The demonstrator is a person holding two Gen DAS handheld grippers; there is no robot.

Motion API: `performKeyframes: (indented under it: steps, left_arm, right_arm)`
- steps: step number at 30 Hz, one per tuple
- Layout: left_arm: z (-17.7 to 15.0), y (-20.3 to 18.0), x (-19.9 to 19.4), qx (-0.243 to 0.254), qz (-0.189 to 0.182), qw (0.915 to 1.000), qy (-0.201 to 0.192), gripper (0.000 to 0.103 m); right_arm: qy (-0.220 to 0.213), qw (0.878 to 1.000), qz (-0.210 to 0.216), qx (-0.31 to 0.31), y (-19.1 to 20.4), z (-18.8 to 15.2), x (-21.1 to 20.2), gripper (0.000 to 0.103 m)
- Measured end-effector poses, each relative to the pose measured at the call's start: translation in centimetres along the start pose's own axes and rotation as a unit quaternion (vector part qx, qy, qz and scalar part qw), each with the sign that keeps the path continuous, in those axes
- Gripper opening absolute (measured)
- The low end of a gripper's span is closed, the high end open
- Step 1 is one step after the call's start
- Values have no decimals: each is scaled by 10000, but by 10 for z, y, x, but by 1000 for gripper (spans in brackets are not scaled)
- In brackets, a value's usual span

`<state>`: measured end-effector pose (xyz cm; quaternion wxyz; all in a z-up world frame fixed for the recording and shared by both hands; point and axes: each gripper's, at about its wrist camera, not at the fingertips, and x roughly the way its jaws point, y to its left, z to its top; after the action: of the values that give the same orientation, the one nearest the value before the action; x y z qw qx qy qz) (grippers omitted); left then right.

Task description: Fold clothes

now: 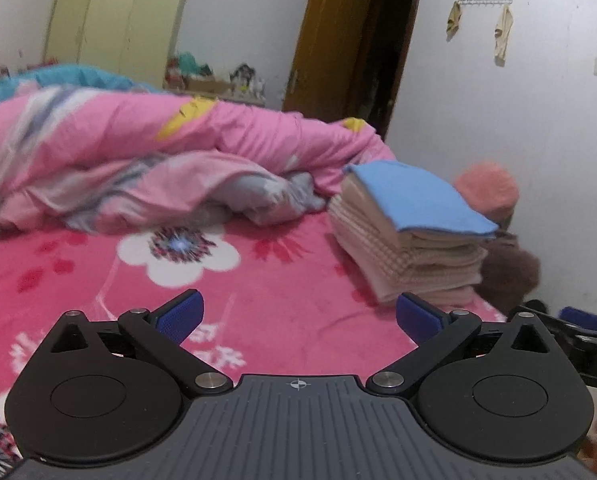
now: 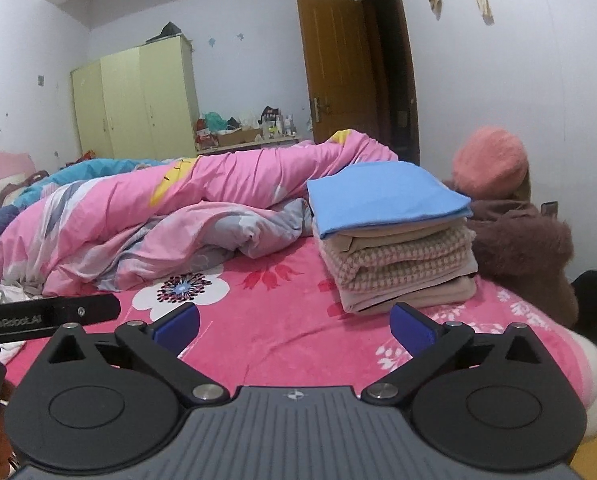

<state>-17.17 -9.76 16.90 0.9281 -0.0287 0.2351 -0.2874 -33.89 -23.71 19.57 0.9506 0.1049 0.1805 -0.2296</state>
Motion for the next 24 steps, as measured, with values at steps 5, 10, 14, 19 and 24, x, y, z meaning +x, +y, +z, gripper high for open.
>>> performKeyframes:
  steps: [5, 10, 14, 19, 24]
  left_arm:
    - [-3, -3, 1, 223, 91, 9997, 44, 103]
    - [-8, -10, 0, 508, 383, 9980, -46, 103]
    - [-11, -16, -1, 610, 463, 9970, -62, 103]
    - [-15, -28, 1, 827, 619, 9946, 74, 103]
    - [-20, -36, -1, 873, 642, 9941, 92, 103]
  right_arm:
    - [115, 9993, -352, -52, 4, -6, -2, 103]
    - [165, 9976, -649, -191, 10, -12, -1, 103]
    - [197, 9973, -666, -246, 13, -17, 0, 103]
    - [250, 9971, -702, -126, 10, -16, 1, 103]
    - [330, 9953, -910, -61, 10, -19, 4, 103]
